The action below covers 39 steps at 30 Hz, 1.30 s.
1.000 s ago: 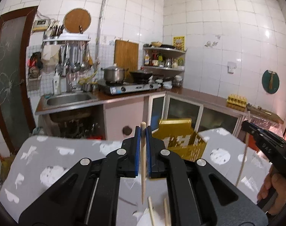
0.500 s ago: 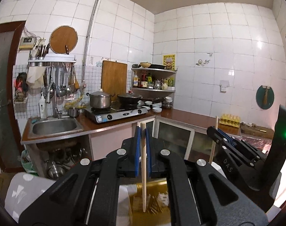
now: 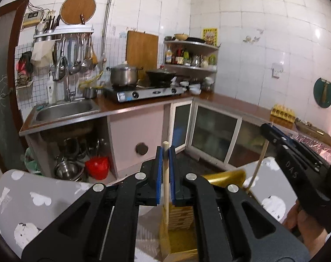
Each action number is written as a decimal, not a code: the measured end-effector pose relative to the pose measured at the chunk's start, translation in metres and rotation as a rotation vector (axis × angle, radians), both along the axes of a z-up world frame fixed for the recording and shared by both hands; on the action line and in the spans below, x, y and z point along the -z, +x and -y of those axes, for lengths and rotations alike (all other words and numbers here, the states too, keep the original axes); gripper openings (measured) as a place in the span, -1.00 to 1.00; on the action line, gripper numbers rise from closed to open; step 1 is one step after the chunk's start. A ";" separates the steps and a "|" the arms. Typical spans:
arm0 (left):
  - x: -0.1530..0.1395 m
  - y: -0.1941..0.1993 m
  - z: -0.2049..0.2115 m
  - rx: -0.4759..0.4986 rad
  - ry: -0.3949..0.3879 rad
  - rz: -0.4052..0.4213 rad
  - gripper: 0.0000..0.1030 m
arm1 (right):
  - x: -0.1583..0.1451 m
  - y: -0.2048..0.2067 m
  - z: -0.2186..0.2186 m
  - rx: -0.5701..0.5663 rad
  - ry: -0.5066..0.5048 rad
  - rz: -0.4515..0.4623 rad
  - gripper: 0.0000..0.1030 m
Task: Organize utensils
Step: 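Carry the chopsticks to the yellow holder and lower them in with both tools, then open both tools to release the chopsticks and return to the table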
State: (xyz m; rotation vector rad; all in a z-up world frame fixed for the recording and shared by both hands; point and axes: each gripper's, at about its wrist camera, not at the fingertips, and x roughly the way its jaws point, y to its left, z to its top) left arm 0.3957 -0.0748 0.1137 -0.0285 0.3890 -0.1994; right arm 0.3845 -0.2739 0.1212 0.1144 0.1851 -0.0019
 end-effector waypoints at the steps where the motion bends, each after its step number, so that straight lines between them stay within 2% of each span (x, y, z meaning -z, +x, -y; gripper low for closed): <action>1: 0.001 -0.001 -0.002 -0.002 0.003 -0.003 -0.91 | 0.002 0.000 0.001 -0.003 0.002 -0.011 -0.88; 3: -0.003 -0.007 -0.008 -0.009 0.000 -0.002 -0.88 | 0.004 -0.001 0.004 -0.007 0.005 -0.067 -0.86; 4: -0.007 -0.011 -0.011 -0.015 -0.002 0.001 -0.70 | 0.003 -0.002 0.005 -0.001 0.004 -0.093 -0.85; 5: -0.010 -0.018 -0.014 -0.024 -0.006 0.007 -0.51 | 0.004 -0.004 0.008 0.004 0.005 -0.110 -0.70; 6: -0.017 -0.027 -0.020 -0.046 -0.010 0.018 -0.01 | 0.001 -0.010 0.011 0.008 0.013 -0.129 -0.52; 7: -0.021 -0.034 -0.024 -0.064 -0.009 0.029 0.35 | -0.002 -0.018 0.014 0.015 0.020 -0.135 -0.09; 8: -0.027 -0.044 -0.029 -0.086 -0.002 0.048 0.40 | -0.005 -0.026 0.018 0.023 0.023 -0.131 0.10; 9: -0.030 -0.051 -0.032 -0.092 0.005 0.060 0.41 | -0.008 -0.035 0.019 0.029 0.016 -0.134 0.10; 13: -0.039 -0.090 -0.045 -0.115 0.052 0.083 0.88 | -0.012 -0.068 0.025 0.052 -0.001 -0.190 0.10; 17: -0.034 -0.124 -0.060 -0.143 0.055 0.084 0.90 | 0.002 -0.103 0.026 0.071 -0.015 -0.260 0.12; 21: -0.016 -0.139 -0.075 -0.154 0.018 0.017 0.90 | 0.034 -0.133 0.026 0.090 -0.016 -0.331 0.12; 25: 0.022 -0.146 -0.083 -0.165 0.018 -0.071 0.90 | 0.079 -0.153 0.028 0.105 0.016 -0.434 0.13; 29: 0.061 -0.143 -0.086 -0.147 0.011 -0.185 0.90 | 0.119 -0.164 0.024 0.108 0.005 -0.534 0.13; 33: 0.097 -0.138 -0.080 -0.139 0.019 -0.275 0.90 | 0.145 -0.168 0.022 0.122 -0.009 -0.593 0.13; 39: 0.128 -0.135 -0.064 -0.124 0.069 -0.344 0.90 | 0.159 -0.166 0.020 0.127 -0.001 -0.640 0.13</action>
